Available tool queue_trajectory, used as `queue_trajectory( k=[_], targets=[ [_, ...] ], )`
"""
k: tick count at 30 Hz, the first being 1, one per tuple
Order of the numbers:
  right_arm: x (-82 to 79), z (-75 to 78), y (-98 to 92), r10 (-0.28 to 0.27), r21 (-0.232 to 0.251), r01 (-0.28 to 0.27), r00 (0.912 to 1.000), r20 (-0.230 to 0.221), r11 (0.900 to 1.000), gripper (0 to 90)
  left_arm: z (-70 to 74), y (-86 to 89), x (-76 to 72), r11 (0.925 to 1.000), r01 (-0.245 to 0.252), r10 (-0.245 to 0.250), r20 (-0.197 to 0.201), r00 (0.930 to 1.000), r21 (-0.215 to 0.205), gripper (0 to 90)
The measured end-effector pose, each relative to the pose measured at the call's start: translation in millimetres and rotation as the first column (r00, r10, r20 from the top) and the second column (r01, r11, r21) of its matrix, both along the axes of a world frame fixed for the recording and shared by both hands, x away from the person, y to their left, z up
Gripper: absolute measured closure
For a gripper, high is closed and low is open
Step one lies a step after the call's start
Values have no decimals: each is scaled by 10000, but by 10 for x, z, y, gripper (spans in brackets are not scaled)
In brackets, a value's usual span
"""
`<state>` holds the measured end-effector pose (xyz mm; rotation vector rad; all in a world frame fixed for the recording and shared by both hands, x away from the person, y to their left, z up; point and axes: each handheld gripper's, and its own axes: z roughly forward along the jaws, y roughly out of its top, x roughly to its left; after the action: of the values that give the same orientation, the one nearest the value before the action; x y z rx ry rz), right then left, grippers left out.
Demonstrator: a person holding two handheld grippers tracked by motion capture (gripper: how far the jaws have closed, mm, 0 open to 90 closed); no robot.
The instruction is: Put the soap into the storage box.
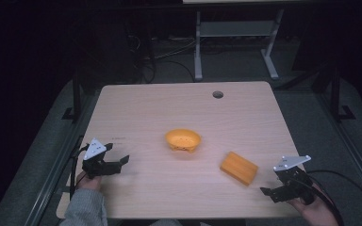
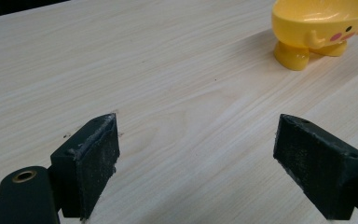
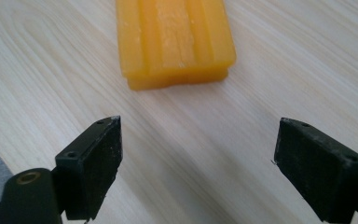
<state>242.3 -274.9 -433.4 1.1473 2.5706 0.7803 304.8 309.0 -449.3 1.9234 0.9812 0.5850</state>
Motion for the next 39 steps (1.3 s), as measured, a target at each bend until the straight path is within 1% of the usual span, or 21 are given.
queue_trajectory(
  k=[6,7,11,13,14,15,16,17,19,20,23,24,27,28,29,30,33,34,37,38,39],
  targets=[
    [24,25,15,154,-115,-153,9999,43,9998,147,3,-3,-4,10000,31,-31,36,10000,36,138],
    [23,23,8,158,-122,-157,9999,71,9998,147,2,-6,-6,10000,20,-20,60,10000,-26,138],
    [-1,-9,-19,-74,-70,74,10000,10,9999,147,2,-3,-4,10000,11,-11,58,10000,-34,138],
    [-27,-71,-52,-277,-115,278,9996,77,9995,148,3,-3,-4,10000,21,-22,38,10000,9,138],
    [-63,-130,-87,-485,25,485,9988,0,9988,152,2,-4,-4,10000,25,-25,68,10000,5,138],
    [-63,-130,-87,-485,25,485,9988,0,9988,152,5,-4,-3,10000,28,-28,51,10000,24,138],
    [-95,-171,-113,-599,-9,599,9982,-14,9982,151,5,-7,2,10000,18,-18,53,10000,-7,138],
    [-95,-171,-113,-599,-9,599,9982,-14,9982,151,5,-7,2,10000,18,-18,53,10000,-7,138],
    [-168,-199,-151,-728,35,728,9973,89,9973,151,6,-6,3,10000,19,-19,55,10000,-19,138],
    [-192,-197,-161,-849,161,849,9964,5,9963,151,6,-6,2,10000,9,-8,48,10000,-40,138],
    [-208,-190,-177,-876,289,875,9961,38,9957,151,5,-9,3,10000,15,-14,58,10000,-32,138],
    [-195,-188,-169,-798,329,793,9967,153,9963,152,5,-10,3,10000,33,-33,73,10000,-2,138],
    [-174,-179,-134,-690,289,686,9975,120,9972,152,6,-14,0,10000,52,-52,42,10000,50,138],
    [-140,-167,-94,-503,175,501,9986,146,9986,151,5,-14,2,10000,55,-55,45,10000,41,138],
    [-140,-167,-94,-503,175,501,9986,146,9986,151,4,-14,2,10000,50,-51,31,10000,27,138],
    [-102,-145,-42,-349,32,348,9993,103,9994,151,5,-12,2,10000,50,-50,51,10000,46,138],
    [-70,-120,-16,-225,-49,225,9996,157,9997,151,4,-10,1,10000,51,-51,42,10000,42,138],
    [-38,-88,16,-84,-54,85,9998,168,9999,151,3,-11,2,10000,45,-45,21,10000,43,138],
    [-6,-57,56,38,-157,-36,9999,125,9999,151,-1,-17,2,10000,58,-58,17,10000,14,138],
    [33,-29,92,198,-296,-192,9996,205,9994,151,2,-18,-1,10000,72,-72,15,10000,39,138],
    [50,-14,109,255,-297,-248,9994,221,9993,151,4,-20,-3,10000,65,-65,9,10000,31,138]
  ],
)
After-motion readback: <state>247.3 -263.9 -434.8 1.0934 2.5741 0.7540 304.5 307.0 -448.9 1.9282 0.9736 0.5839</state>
